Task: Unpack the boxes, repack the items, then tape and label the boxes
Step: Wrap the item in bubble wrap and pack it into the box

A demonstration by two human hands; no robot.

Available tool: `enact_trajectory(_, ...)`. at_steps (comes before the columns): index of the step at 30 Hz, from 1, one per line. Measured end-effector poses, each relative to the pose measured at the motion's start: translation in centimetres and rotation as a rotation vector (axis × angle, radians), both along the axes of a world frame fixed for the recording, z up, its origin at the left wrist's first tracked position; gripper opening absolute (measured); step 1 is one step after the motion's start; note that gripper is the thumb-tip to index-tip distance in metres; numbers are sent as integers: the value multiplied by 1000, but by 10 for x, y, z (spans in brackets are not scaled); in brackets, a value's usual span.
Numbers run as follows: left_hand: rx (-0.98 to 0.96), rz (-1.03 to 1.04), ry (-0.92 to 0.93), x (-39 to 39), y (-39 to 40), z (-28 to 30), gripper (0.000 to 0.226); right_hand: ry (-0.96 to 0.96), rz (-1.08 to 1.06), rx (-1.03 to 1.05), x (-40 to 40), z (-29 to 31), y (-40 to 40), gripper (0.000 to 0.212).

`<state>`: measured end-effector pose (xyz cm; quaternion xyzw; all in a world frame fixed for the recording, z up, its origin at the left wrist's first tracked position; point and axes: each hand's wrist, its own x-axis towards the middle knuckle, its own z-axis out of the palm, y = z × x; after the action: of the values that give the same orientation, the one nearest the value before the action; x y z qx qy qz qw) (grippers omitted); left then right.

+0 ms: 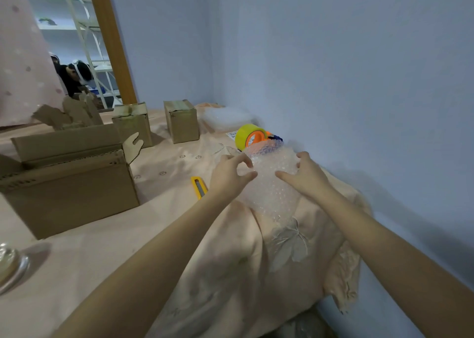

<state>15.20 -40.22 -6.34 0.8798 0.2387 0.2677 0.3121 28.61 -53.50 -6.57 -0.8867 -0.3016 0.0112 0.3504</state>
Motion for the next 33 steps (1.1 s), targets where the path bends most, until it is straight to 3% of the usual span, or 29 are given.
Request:
enact_trajectory(4,-138,-56,-164,-14,-3,4,20,277,-42,326,-2,7,-3,75)
enact_trajectory(7,-298,-44,-251,-26,-4,11,38,558,85,605,-14,18,-7,51)
enact_trajectory(10,-618,25,-355,-47,-3,27,71,473,223,601,-30,33,-8,24)
enact_trajectory(13,-702,60,-427,-76,6,36,78,449,329,650,-50,48,-4,29)
enact_trajectory(17,-481,185,-323,-123,13,41,83,387,436,649,-78,58,12,26)
enact_trajectory(21,298,483,-90,-173,19,51,107,210,559,512,-113,57,37,32)
enact_trajectory(23,530,449,-65,-191,20,64,102,56,622,485,-135,59,52,28)
enact_trajectory(24,549,398,-39,-197,21,70,99,-47,657,454,-148,60,58,28)
enact_trajectory(26,412,259,-14,-210,27,75,87,-235,745,352,-172,61,67,30)
enact_trajectory(28,223,142,4,-227,31,71,60,-320,843,281,-194,55,71,35)
enact_trajectory(31,184,102,86,-267,37,40,19,-356,955,154,-213,34,68,43)
enact_trajectory(33,122,80,93,-293,36,9,17,-379,1017,17,-212,13,63,45)
